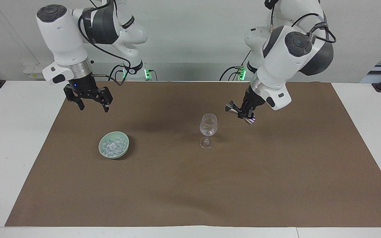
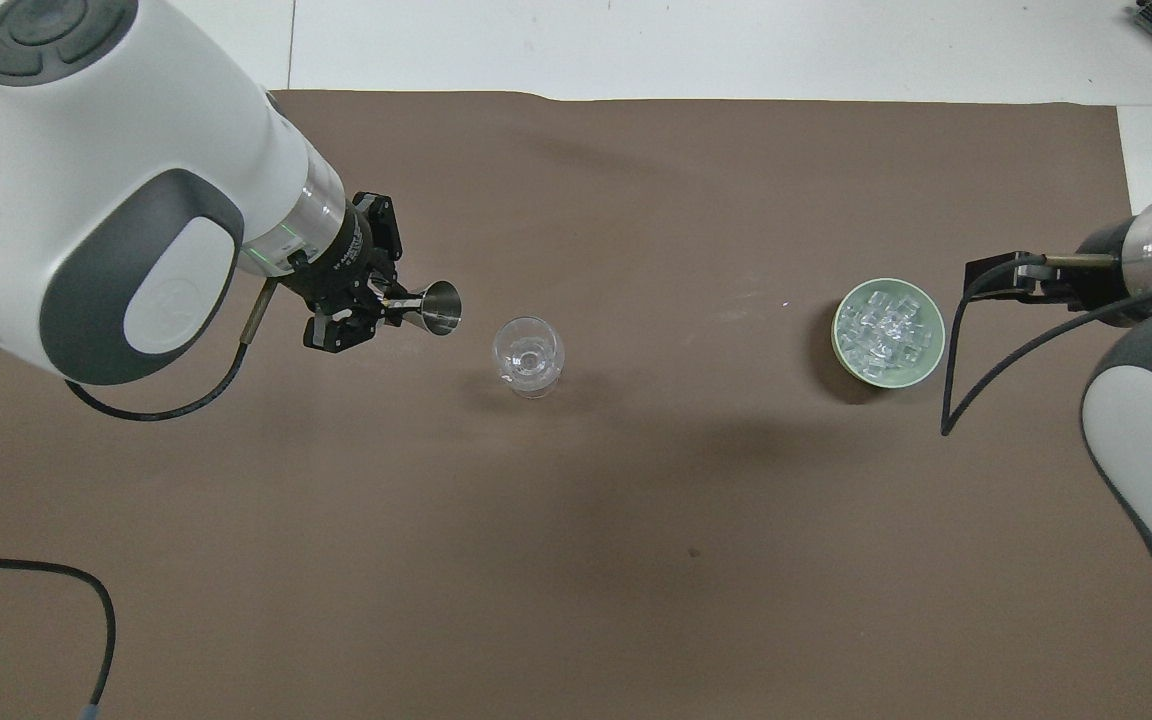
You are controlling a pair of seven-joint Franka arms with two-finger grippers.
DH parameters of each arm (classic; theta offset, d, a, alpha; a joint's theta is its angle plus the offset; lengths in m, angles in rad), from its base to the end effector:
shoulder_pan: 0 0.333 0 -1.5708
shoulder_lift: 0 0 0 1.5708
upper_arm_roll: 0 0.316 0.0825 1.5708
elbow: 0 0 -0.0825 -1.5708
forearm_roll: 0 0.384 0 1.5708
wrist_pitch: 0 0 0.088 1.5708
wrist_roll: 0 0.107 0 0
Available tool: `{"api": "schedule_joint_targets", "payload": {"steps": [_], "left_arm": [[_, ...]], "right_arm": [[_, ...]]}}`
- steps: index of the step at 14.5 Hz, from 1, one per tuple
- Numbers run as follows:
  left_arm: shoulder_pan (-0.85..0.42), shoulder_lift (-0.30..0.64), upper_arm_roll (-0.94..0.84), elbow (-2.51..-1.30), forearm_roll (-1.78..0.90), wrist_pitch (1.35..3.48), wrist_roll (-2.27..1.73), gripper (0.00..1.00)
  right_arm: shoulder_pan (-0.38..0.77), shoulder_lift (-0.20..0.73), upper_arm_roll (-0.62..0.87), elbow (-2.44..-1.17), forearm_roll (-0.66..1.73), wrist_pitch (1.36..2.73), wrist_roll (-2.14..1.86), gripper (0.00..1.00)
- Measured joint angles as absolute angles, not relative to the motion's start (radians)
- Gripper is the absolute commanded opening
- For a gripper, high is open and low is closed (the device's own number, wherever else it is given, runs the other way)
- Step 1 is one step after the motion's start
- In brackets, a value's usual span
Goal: Pour wine and add ice with both arms
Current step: 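Carry the metal cup away with the left gripper while the right gripper grasps ice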
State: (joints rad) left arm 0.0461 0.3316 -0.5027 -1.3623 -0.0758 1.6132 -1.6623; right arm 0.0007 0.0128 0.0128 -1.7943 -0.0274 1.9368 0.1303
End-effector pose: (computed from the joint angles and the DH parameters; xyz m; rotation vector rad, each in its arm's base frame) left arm 0.5950 -0.2461 0.5497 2.4850 1.7563 -0.3411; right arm 0.5803 0.0059 0.5435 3.1136 -0.1693 0.2049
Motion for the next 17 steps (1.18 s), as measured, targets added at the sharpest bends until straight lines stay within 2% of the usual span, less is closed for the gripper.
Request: {"api": "schedule_joint_targets", "payload": {"steps": [8, 13, 17], "left_arm": [[0.043, 0.272, -0.254, -1.429, -0.322, 1.587, -1.354, 0.00], [0.040, 0.222, -0.121, -1.532, -0.442, 1.540, -1.159, 0.00], [0.036, 0.218, -0.049, -1.611, -0.506, 1.523, -0.999, 0.00]], "right_arm": [[-0.004, 0.123, 0.012, -1.974, -0.027, 2.241, 0.129, 1.00], [-0.004, 0.186, 0.012, -2.013, -0.028, 2.344, 0.128, 1.00], [-0.004, 0.217, 0.012, -2.026, -0.028, 2.398, 0.109, 1.00]]}}
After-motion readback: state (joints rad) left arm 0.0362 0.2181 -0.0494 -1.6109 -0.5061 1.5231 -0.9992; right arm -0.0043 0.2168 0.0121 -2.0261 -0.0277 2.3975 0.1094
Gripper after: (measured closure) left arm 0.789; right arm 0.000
